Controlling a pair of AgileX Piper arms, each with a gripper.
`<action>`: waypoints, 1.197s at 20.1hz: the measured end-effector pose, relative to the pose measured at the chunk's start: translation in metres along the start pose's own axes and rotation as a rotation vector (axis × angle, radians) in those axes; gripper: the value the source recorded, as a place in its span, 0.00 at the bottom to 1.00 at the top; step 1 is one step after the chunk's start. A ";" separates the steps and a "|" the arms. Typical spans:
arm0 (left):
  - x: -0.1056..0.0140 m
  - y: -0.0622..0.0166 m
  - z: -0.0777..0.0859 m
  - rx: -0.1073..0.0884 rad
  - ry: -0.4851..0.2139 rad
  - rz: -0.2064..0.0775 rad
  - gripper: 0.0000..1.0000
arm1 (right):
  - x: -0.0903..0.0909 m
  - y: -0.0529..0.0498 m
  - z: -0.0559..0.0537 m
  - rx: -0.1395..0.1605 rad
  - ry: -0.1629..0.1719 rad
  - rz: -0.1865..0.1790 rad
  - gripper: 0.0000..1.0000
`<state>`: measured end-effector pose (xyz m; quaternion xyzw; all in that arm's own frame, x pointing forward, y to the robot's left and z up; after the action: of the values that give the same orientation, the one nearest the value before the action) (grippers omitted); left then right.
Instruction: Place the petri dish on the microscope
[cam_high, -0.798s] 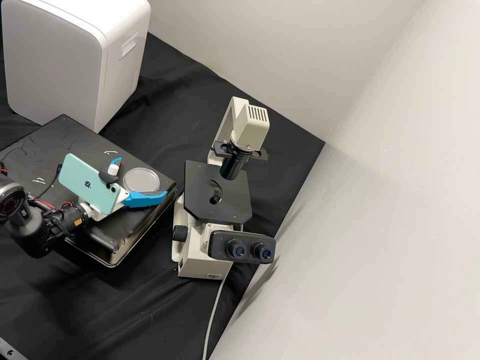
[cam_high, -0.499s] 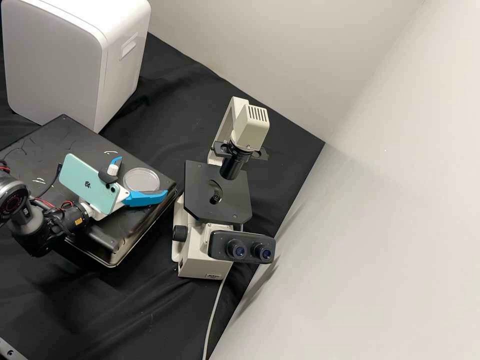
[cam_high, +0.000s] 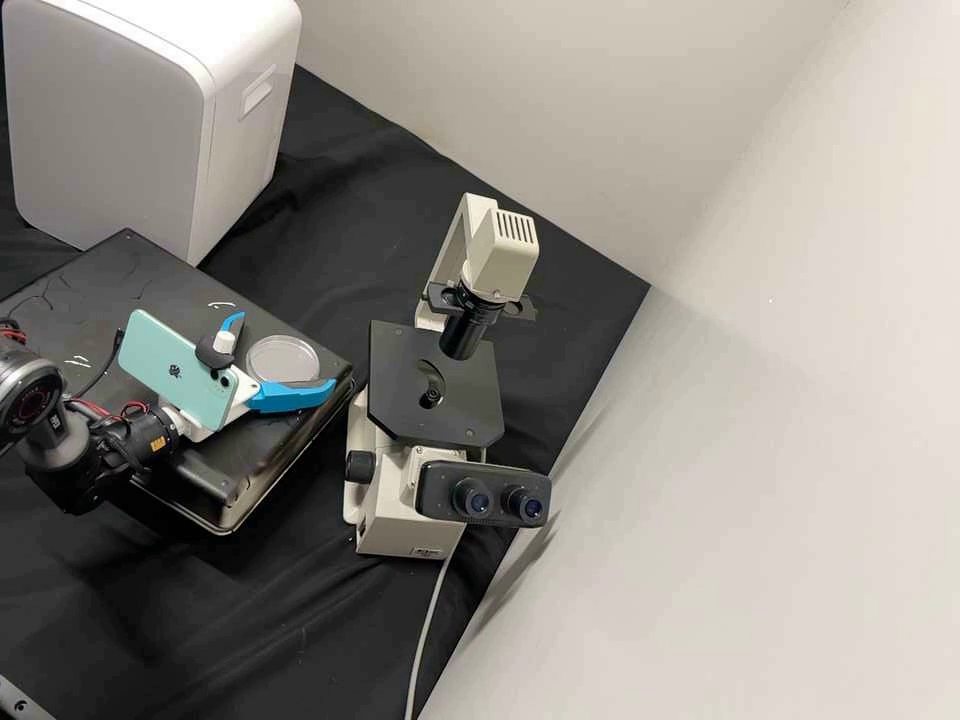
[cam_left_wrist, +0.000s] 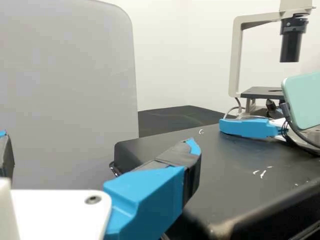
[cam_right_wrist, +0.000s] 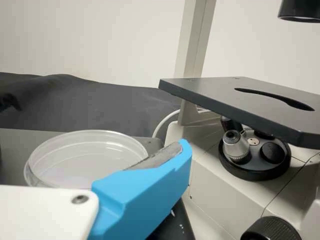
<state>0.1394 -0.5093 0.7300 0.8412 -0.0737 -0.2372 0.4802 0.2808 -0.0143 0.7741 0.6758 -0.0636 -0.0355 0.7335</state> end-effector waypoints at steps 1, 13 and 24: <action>0.000 0.0000 0.000 -0.001 0.001 0.000 1.00 | 0.000 0.000 0.000 0.000 0.000 0.000 1.00; 0.000 -0.0022 0.001 -0.001 0.003 -0.012 1.00 | 0.000 -0.002 0.001 -0.002 -0.002 -0.001 0.00; 0.001 -0.0039 0.000 0.003 0.005 -0.021 1.00 | 0.000 -0.003 -0.001 -0.005 0.024 -0.013 0.00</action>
<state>0.1396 -0.5078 0.7263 0.8431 -0.0641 -0.2400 0.4769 0.2815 -0.0139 0.7711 0.6748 -0.0504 -0.0321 0.7355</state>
